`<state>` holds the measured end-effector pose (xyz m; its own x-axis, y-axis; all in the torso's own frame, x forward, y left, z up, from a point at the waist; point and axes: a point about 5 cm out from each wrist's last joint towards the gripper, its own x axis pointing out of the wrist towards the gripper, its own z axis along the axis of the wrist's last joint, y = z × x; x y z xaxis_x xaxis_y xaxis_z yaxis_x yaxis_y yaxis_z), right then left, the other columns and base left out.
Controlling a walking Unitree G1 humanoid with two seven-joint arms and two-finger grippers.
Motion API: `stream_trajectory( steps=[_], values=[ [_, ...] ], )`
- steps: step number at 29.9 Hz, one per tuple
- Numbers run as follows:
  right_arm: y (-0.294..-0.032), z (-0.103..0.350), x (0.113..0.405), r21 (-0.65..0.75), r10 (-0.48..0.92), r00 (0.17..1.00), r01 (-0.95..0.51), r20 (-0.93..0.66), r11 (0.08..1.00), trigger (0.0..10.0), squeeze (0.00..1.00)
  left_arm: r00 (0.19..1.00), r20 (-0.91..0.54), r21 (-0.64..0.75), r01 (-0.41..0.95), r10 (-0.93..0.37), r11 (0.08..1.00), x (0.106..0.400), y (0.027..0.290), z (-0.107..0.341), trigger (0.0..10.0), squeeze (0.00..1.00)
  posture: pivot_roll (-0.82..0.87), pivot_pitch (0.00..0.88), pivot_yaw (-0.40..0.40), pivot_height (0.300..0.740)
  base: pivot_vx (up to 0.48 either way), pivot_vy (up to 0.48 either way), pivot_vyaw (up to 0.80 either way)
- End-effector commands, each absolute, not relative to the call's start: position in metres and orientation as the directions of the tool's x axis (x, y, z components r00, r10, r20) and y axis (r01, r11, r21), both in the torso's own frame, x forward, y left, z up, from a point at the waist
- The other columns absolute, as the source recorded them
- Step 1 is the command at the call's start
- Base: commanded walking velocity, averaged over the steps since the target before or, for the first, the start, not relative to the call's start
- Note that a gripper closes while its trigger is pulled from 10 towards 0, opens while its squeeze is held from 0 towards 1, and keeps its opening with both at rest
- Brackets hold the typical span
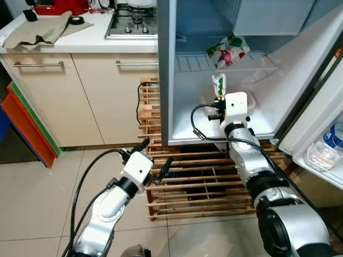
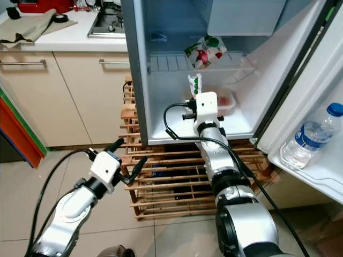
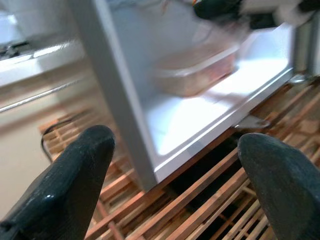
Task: Restocking fridge
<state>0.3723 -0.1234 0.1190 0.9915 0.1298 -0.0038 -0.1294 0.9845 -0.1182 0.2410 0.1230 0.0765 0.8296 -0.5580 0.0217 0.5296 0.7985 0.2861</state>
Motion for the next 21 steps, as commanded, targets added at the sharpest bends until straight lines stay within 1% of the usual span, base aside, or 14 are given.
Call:
stream_trajectory(
  steps=[1, 2, 6, 8, 9, 10, 16, 21],
  values=[
    [-0.121, 0.121, 0.374, -0.126, 0.142, 0.990, -0.140, 0.004, 0.982, 10.0, 0.00, 0.814, 0.010, 0.281, 0.555, -0.580, 0.783, 0.233, 0.123, 0.078, 10.0, 0.00, 0.16, 0.100, 0.000, 0.740, 0.000, 0.000, 0.00],
    [-0.119, 0.121, 0.374, -0.127, 0.145, 0.989, -0.144, 0.003, 0.981, 10.0, 0.00, 0.810, 0.005, 0.282, 0.561, -0.586, 0.778, 0.229, 0.124, 0.079, 10.0, 0.00, 0.18, 0.123, 0.011, 0.740, 0.000, 0.000, 0.00],
    [-0.114, 0.119, 0.374, -0.131, 0.161, 0.987, -0.160, -0.005, 0.978, 10.0, 0.00, 0.809, -0.007, 0.270, 0.567, -0.587, 0.778, 0.221, 0.126, 0.081, 10.0, 0.00, 0.20, 0.150, 0.026, 0.740, 0.000, 0.000, 0.00],
    [-0.108, 0.118, 0.374, -0.132, 0.174, 0.985, -0.175, -0.016, 0.976, 10.0, 0.00, 0.810, -0.014, 0.260, 0.569, -0.586, 0.780, 0.216, 0.130, 0.085, 10.0, 0.00, 0.22, 0.185, 0.047, 0.740, 0.000, 0.000, 0.00],
    [-0.108, 0.118, 0.374, -0.132, 0.174, 0.985, -0.175, -0.016, 0.976, 10.0, 0.00, 0.810, -0.014, 0.260, 0.569, -0.586, 0.780, 0.216, 0.130, 0.085, 10.0, 0.00, 0.22, 0.185, 0.047, 0.740, 0.000, 0.000, 0.00],
    [-0.102, 0.120, 0.376, -0.149, 0.183, 0.983, -0.184, -0.019, 0.972, 10.0, 0.00, 0.806, -0.022, 0.251, 0.577, -0.591, 0.778, 0.211, 0.132, 0.091, 10.0, 0.00, 0.24, 0.202, 0.055, 0.740, 0.000, 0.000, 0.00],
    [-0.092, 0.133, 0.381, -0.183, 0.195, 0.981, -0.190, 0.009, 0.965, 10.0, 0.00, 0.802, -0.031, 0.246, 0.585, -0.597, 0.773, 0.202, 0.134, 0.097, 10.0, 0.00, 0.25, 0.225, 0.063, 0.740, 0.000, 0.000, 0.00],
    [-0.078, 0.156, 0.390, -0.235, 0.209, 0.976, -0.190, 0.057, 0.953, 10.0, 0.00, 0.804, -0.048, 0.234, 0.586, -0.592, 0.776, 0.197, 0.134, 0.099, 10.0, 0.00, 0.25, 0.245, 0.070, 0.740, 0.000, 0.000, 0.00]
  ],
)
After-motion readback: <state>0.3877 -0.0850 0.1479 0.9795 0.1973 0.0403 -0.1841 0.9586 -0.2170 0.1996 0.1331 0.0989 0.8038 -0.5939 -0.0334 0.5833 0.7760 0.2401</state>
